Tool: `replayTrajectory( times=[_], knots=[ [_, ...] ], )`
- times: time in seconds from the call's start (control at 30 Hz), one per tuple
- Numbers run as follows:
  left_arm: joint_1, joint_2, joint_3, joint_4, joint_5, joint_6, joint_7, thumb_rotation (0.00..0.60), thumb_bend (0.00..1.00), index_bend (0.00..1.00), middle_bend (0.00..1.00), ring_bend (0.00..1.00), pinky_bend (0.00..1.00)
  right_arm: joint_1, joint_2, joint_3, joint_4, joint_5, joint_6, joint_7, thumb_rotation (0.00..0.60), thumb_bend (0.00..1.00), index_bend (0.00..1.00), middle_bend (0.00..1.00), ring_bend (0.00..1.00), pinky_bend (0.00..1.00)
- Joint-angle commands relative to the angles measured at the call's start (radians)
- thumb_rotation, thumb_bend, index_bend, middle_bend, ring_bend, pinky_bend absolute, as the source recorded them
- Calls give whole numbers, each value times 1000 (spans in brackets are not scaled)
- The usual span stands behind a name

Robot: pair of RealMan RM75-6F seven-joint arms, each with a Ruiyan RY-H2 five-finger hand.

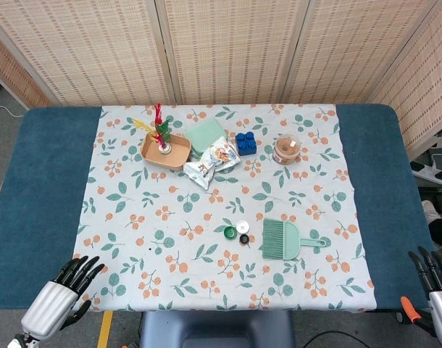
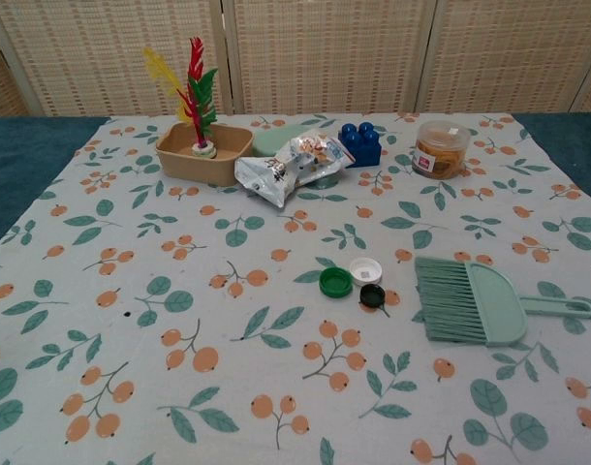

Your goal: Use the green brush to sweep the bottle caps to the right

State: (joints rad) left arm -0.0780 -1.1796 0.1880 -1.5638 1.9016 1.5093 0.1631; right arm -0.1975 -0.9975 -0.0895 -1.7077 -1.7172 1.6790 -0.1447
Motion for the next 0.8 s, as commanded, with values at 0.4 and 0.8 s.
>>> replayTrajectory(
  times=[0.4, 0.8],
  knots=[
    [-4, 2, 2, -7, -1, -6, -8, 600, 386, 0, 0, 0, 116, 38, -16, -19, 0, -65, -49, 23, 556, 212, 0, 0, 0, 0],
    [-20, 11, 3, -9, -2, -22, -40, 600, 386, 0, 0, 0, 116, 244, -189, 155, -217, 250, -391, -630, 582, 213, 106, 86, 0, 0]
  ],
)
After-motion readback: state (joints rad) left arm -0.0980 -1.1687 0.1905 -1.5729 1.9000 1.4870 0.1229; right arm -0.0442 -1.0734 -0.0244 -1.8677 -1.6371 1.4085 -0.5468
